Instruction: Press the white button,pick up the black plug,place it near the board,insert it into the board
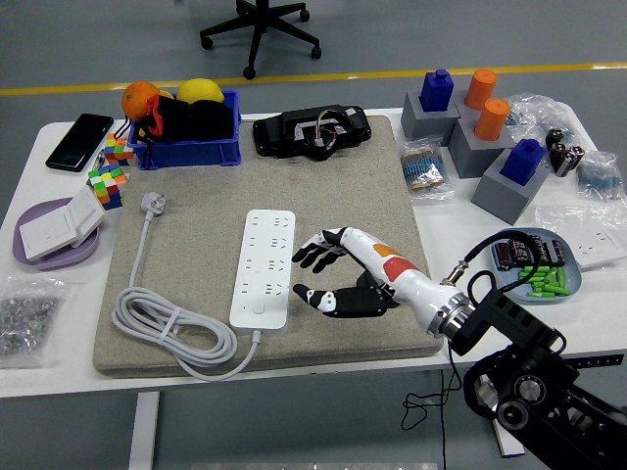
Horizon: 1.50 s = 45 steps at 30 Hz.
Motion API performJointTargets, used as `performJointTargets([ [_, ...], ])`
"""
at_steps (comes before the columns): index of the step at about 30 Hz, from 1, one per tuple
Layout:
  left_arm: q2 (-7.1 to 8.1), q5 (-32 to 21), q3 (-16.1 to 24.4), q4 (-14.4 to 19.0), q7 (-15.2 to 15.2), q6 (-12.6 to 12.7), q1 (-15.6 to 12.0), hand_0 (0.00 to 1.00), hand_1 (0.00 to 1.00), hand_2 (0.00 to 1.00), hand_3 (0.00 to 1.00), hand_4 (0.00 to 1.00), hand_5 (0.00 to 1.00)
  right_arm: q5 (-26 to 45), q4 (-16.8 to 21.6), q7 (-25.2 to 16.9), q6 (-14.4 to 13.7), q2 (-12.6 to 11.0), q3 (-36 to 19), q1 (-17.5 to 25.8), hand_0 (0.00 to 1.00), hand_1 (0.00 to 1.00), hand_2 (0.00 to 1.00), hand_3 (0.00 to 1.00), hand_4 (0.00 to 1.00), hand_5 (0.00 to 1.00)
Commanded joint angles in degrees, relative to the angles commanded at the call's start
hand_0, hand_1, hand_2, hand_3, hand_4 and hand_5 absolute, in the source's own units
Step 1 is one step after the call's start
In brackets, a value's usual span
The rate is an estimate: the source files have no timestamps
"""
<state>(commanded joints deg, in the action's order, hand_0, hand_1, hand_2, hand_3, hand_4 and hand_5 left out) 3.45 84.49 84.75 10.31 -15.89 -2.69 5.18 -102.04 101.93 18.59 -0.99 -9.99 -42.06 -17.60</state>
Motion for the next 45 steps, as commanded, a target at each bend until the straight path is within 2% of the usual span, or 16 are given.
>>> performJointTargets([
  [6, 0.01, -0.1, 0.9, 0.0, 0.0, 0.2, -0.4, 0.652, 0.648, 0.645, 0.690, 0.602, 0.033, -4.1, -1.5, 5.4, 0.2, 1.8, 5.2, -4.5, 0.387, 0.311, 0.386, 0.671, 0.629, 0.233],
  [7, 0.08, 0.2, 1.2, 0.0, -0.1, 0.2, -0.6, 0.651, 0.647, 0.645, 0.690, 0.601, 0.039, -5.1, -1.9, 6.1, -0.1, 2.2, 6.2, -5.3, 0.228, 0.168, 0.232, 0.691, 0.562, 0.213],
  [13, 0.20, 2.6, 3.5, 0.0, -0.7, 0.2, -1.1, 0.651, 0.647, 0.645, 0.690, 0.601, 0.039, -7.3, -4.6, 8.2, -0.6, 4.4, 10.1, -9.1, 0.228, 0.168, 0.232, 0.691, 0.562, 0.213],
  [14, 0.18, 2.6, 3.6, 0.0, -0.7, 0.2, -1.1, 0.651, 0.646, 0.645, 0.690, 0.598, 0.037, -7.5, -5.7, 8.7, -0.4, 4.9, 10.9, -10.0, 0.085, 0.069, 0.169, 0.707, 0.530, 0.182],
  [18, 0.16, 2.7, 3.4, 0.0, -0.6, 0.2, -1.0, 0.651, 0.646, 0.645, 0.690, 0.598, 0.037, -7.9, -8.6, 10.2, 0.3, 6.1, 13.1, -12.4, 0.085, 0.069, 0.169, 0.707, 0.530, 0.182],
  [19, 0.17, 2.8, 3.4, 0.0, -0.6, 0.2, -0.9, 0.651, 0.647, 0.645, 0.689, 0.597, 0.038, -7.8, -9.4, 10.5, 0.5, 6.4, 13.8, -13.1, 0.002, 0.002, 0.132, 0.688, 0.379, 0.094],
  [25, 0.27, 2.9, 3.4, 0.0, -0.6, 0.2, -0.7, 0.651, 0.647, 0.645, 0.689, 0.597, 0.038, -6.9, -13.2, 11.0, 1.0, 7.3, 17.1, -14.7, 0.002, 0.002, 0.132, 0.688, 0.379, 0.094],
  [26, 0.27, 2.9, 3.3, 0.0, -0.6, 0.2, -0.7, 0.652, 0.647, 0.645, 0.687, 0.596, 0.040, -6.8, -13.8, 11.0, 1.0, 7.4, 17.4, -14.8, 0.002, 0.002, 0.118, 0.668, 0.303, 0.026],
  [34, 0.24, 2.7, 3.3, 0.0, -0.6, 0.2, -0.7, 0.651, 0.646, 0.643, 0.688, 0.595, 0.038, -6.3, -17.8, 10.4, 0.2, 8.4, 19.1, -15.1, 0.002, 0.002, 0.114, 0.669, 0.283, 0.002],
  [45, 0.21, 2.8, 3.2, 0.0, -0.6, 0.2, -0.6, 0.652, 0.647, 0.643, 0.688, 0.593, 0.037, -6.6, -20.9, 9.8, -0.6, 9.6, 19.7, -15.4, 0.002, 0.002, 0.114, 0.658, 0.279, 0.002],
])
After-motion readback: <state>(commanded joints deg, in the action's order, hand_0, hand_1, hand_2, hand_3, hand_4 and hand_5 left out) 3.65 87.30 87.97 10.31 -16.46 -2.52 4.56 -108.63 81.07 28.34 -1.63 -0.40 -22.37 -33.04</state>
